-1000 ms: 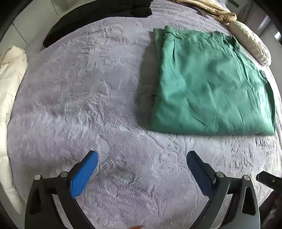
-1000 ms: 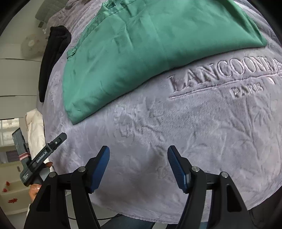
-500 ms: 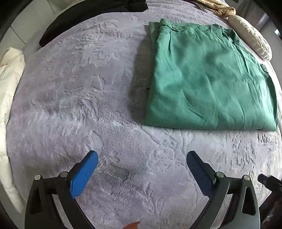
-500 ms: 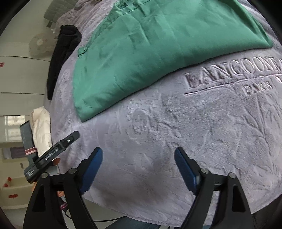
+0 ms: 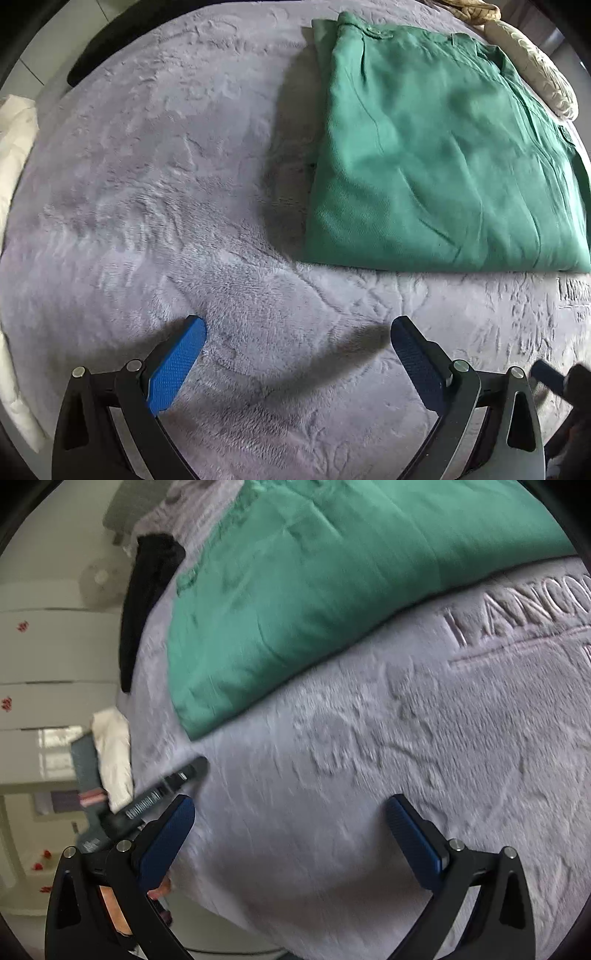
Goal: Fold large clothes
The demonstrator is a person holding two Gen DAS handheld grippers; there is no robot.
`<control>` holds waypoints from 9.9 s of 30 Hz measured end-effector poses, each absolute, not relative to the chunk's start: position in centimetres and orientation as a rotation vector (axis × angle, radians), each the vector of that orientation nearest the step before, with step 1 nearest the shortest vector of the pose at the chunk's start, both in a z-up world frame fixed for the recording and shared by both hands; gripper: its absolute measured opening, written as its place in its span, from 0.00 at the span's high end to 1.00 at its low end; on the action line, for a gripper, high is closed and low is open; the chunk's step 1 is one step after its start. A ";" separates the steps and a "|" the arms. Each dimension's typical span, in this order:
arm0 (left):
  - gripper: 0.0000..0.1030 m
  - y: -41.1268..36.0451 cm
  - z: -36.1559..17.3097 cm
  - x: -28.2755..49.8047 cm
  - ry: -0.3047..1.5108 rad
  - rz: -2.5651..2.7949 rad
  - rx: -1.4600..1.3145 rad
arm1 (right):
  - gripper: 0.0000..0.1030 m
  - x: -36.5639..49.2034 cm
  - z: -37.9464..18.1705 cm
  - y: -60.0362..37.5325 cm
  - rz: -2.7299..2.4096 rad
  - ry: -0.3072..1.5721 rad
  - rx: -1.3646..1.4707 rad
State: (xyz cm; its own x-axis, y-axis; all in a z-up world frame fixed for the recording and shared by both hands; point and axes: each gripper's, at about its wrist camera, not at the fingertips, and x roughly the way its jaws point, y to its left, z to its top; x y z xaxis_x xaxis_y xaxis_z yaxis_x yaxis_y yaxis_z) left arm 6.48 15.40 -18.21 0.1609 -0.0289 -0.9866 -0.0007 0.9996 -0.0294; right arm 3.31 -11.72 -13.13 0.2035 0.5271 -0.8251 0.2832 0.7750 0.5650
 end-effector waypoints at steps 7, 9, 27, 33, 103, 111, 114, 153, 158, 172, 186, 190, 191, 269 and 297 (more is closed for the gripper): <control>0.02 14.6 -19.1 6.9 1.378 -0.023 -0.007 | 0.00 5.3 -14.1 -11.9 0.274 1.349 0.811; 0.02 14.9 -19.2 6.6 1.374 -0.019 -0.011 | 0.00 6.0 -14.4 -11.9 0.297 1.339 0.838; 0.02 19.5 -18.2 11.1 1.314 -0.087 -0.318 | 0.00 10.0 -15.6 -11.2 0.396 1.313 0.988; 0.02 20.5 -17.9 11.2 1.308 -0.113 -0.510 | 0.00 12.0 -17.5 -10.1 0.424 1.287 1.089; 0.84 14.5 -18.9 22.3 1.347 -0.516 -0.582 | 0.98 14.9 -8.9 -15.9 0.269 1.260 0.562; 0.84 9.0 -9.9 20.7 1.192 -0.641 -0.471 | 1.00 17.0 -15.9 -16.1 0.243 1.367 0.502; 0.84 6.2 -6.8 20.2 1.143 -0.691 -0.429 | 1.00 16.8 -15.9 -17.0 0.293 1.362 0.576; 0.18 -14.8 -5.1 16.8 1.012 -0.568 0.029 | 0.60 4.7 -14.7 -38.1 0.184 1.071 1.159; 0.18 -7.1 -8.5 17.5 1.116 -0.333 -0.026 | 0.41 4.6 -11.6 -37.4 0.202 1.064 1.060; 0.18 -5.8 -10.8 14.3 1.129 -0.329 -0.011 | 0.95 8.3 -5.7 -36.9 0.041 0.902 0.819; 0.07 -5.8 -11.4 13.7 1.146 -0.333 0.016 | 0.88 -1.5 -7.1 -41.6 -0.089 0.999 0.966; 0.07 -6.6 -10.9 13.0 1.155 -0.379 0.020 | 0.32 2.0 -2.1 -41.1 -0.007 0.985 0.746; 0.07 -7.0 -11.1 12.8 1.160 -0.384 0.033 | 0.32 3.5 -1.5 -41.0 0.001 0.976 0.711; 0.01 -7.3 -11.0 15.2 1.323 -0.216 -0.048 | 0.19 8.5 -5.2 -44.6 0.060 1.240 0.666; 0.01 -12.1 -16.8 19.1 1.427 -0.550 -0.319 | 0.18 24.5 -13.1 -44.6 0.426 1.270 0.922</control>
